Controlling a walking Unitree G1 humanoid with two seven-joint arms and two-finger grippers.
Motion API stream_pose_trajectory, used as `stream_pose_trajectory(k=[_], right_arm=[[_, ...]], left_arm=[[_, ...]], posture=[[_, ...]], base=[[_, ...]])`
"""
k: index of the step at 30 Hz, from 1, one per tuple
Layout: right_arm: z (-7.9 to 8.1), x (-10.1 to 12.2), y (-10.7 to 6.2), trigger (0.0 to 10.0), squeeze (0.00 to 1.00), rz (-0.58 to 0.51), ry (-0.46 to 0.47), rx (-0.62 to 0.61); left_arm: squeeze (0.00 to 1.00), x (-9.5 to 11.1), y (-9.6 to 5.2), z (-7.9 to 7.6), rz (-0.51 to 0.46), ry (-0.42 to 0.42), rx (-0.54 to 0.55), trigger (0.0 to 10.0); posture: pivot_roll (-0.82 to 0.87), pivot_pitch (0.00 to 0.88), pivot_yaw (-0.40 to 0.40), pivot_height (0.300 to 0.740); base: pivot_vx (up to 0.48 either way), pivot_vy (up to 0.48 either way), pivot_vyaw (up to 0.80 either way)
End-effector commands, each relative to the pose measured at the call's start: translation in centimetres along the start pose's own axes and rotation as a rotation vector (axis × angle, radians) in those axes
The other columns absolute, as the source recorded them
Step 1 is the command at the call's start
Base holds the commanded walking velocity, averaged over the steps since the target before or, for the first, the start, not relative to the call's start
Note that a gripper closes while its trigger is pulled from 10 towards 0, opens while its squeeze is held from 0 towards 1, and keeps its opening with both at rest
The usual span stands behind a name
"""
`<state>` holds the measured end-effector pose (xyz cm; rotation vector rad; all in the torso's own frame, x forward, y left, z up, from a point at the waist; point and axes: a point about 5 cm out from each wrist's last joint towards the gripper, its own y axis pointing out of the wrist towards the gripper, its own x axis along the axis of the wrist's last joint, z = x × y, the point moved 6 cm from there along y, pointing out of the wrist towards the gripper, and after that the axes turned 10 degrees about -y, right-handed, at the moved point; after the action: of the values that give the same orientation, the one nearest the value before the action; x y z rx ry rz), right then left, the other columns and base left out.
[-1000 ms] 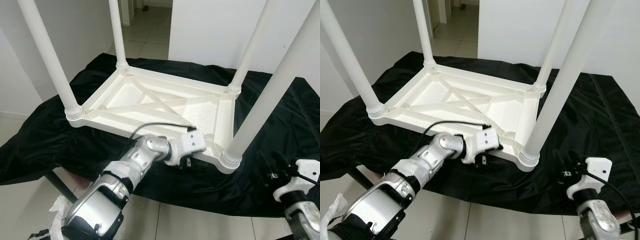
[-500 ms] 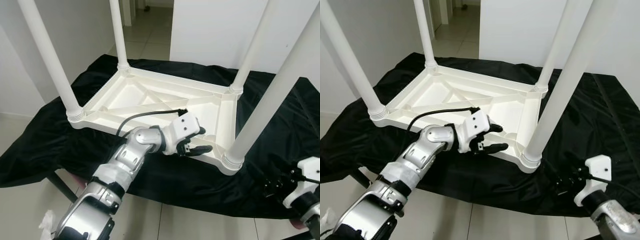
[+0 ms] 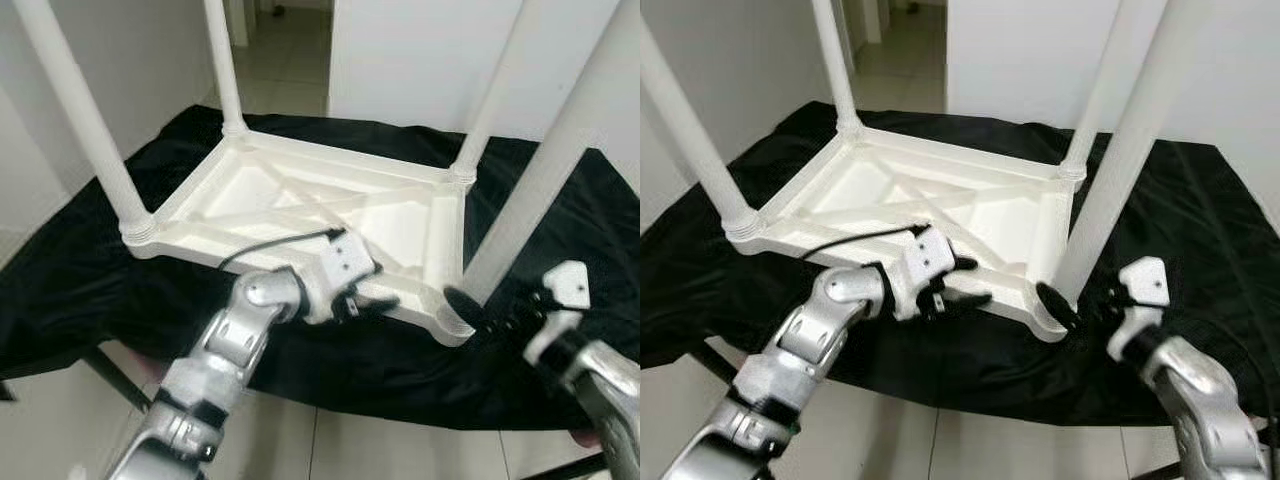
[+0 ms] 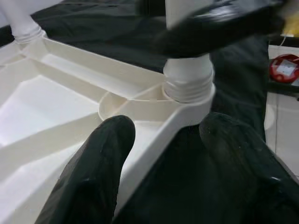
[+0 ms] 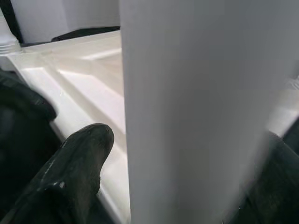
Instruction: Building children table
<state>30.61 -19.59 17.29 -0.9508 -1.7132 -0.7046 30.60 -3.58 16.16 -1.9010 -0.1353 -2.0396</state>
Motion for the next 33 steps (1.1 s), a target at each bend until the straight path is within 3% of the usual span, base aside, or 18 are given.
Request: stream_pose_trajectory(k=[1,8,9,10,11,21,22,24,25,28,33], right_arm=[[0.4,-1.0,0.1,10.0,0.0,0.028,0.01,0.004],[0.9,-1.9,1.6,9.4,0.0,0.032,0.038,0.01],[1.1,-2.0,1.7,4.9,0.0,0.034,0.044,0.017],[1.1,-2.0,1.7,4.9,0.0,0.034,0.044,0.017],[1.2,-2.1,1.8,0.0,0.0,0.038,0.044,0.027],[0.9,-2.4,2.0,0.0,0.0,0.038,0.042,0.015],[1.0,-2.4,2.0,7.7,0.0,0.037,0.06,-0.026],[1.0,-2.4,2.0,7.7,0.0,0.037,0.074,-0.056],[0.8,-2.5,2.2,10.0,0.0,0.042,0.093,-0.114],[0.7,-2.5,2.3,10.0,0.0,0.047,0.104,-0.152],[0.2,-3.9,2.2,10.0,0.0,0.148,0.149,-0.449]], left_arm=[[0.0,0.3,-0.4,2.1,-0.017,0.004,0.213,10.0],[0.0,0.8,-0.1,0.7,-0.035,-0.012,0.213,10.0],[0.0,0.8,-0.1,0.5,-0.036,-0.012,0.212,10.0],[0.0,0.8,-0.1,0.5,-0.036,-0.012,0.212,10.0],[0.0,0.8,-0.1,0.6,-0.033,-0.009,0.219,10.0],[0.0,1.1,-0.9,0.4,-0.029,-0.039,0.254,10.0],[0.0,1.0,-0.9,0.3,-0.028,-0.047,0.262,10.0],[0.0,1.0,-1.0,0.2,-0.027,-0.052,0.268,10.0],[0.0,1.0,-0.9,0.3,-0.032,-0.055,0.281,10.0],[0.0,1.0,-0.9,0.4,-0.034,-0.057,0.291,10.0],[0.0,1.2,-0.5,0.9,-0.051,-0.079,0.334,10.0]], posture=[[-0.09,0.04,-0.032,0.74],[-0.06,0.063,-0.052,0.74],[-0.06,0.066,-0.055,0.74],[-0.06,0.066,-0.055,0.74],[-0.06,0.073,-0.061,0.74],[-0.06,0.076,-0.066,0.74],[-0.06,0.072,-0.068,0.74],[-0.06,0.072,-0.068,0.74],[-0.06,0.067,-0.071,0.74],[-0.06,0.067,-0.071,0.74],[-0.06,0.05,-0.081,0.74]], base=[[0.0,0.0,0.0],[0.0,0.0,0.0],[0.0,0.0,0.0],[0.0,0.0,0.0],[0.0,0.0,0.0],[0.0,0.0,0.0],[0.0,0.0,0.0],[0.0,0.0,0.0],[0.0,0.0,0.0],[0.0,0.0,0.0],[0.0,0.0,0.0]])
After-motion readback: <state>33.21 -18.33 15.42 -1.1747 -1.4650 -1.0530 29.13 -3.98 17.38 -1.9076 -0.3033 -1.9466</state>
